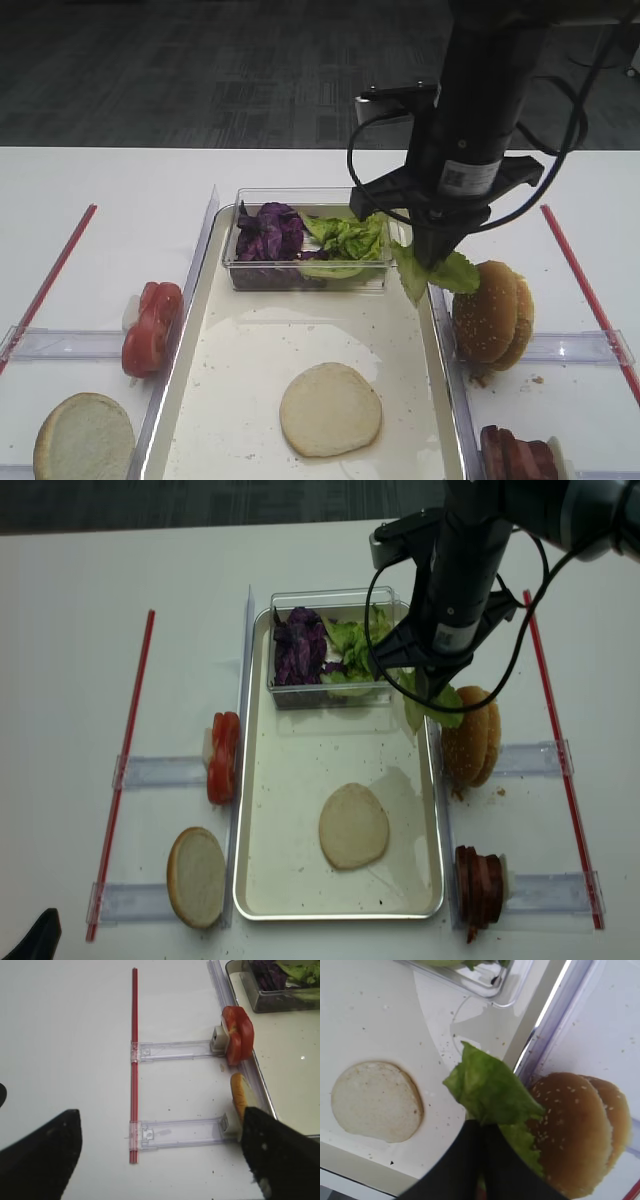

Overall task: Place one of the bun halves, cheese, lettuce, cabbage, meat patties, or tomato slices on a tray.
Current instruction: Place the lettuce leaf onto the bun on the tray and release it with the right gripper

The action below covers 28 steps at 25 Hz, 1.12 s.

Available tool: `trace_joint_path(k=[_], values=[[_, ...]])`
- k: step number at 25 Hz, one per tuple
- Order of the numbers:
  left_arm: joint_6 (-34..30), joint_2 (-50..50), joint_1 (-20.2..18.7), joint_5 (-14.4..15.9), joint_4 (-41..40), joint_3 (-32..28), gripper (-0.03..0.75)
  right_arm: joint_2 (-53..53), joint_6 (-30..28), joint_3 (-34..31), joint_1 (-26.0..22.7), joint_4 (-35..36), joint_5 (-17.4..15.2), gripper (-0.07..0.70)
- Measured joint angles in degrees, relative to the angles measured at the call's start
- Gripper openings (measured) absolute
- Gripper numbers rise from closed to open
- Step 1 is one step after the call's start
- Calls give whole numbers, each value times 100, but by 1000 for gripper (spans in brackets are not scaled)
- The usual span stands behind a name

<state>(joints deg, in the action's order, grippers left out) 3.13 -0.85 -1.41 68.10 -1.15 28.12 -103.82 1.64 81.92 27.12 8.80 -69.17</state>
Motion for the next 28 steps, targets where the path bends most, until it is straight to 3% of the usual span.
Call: trace_joint_path(k=[6, 20, 28], values=[[0, 0, 0, 0, 0, 0, 597, 9, -93, -10, 122, 110, 38, 55], [0, 0, 0, 0, 0, 0, 597, 13, -105, -10, 1381, 99, 13, 55], [0, 0, 0, 0, 0, 0, 597, 23, -108, -10, 1644, 180, -40, 55]])
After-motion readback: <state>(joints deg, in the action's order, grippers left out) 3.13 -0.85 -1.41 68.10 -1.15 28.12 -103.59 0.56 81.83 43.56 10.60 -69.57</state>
